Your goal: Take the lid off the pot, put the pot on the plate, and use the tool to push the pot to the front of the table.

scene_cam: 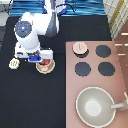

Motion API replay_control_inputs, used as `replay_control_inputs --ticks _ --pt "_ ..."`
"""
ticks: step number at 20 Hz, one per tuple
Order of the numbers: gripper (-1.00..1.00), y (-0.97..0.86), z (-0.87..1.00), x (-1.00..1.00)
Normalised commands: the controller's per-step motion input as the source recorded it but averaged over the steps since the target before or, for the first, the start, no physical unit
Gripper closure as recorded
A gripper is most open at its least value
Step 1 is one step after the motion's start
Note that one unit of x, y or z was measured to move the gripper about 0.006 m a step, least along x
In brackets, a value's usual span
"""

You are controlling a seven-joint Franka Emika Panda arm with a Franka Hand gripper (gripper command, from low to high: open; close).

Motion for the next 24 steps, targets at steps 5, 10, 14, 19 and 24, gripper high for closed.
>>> replay_control_inputs --ticks 5,10,14,19,24 --pt "-1.00 0.00 0.15 0.13" --pt "-1.00 -0.35 0.89 -0.35" --pt "-1.00 -0.50 0.70 -0.47" --pt "-1.00 -0.66 0.55 -0.32" --pt "-1.00 -0.61 0.36 -0.38"
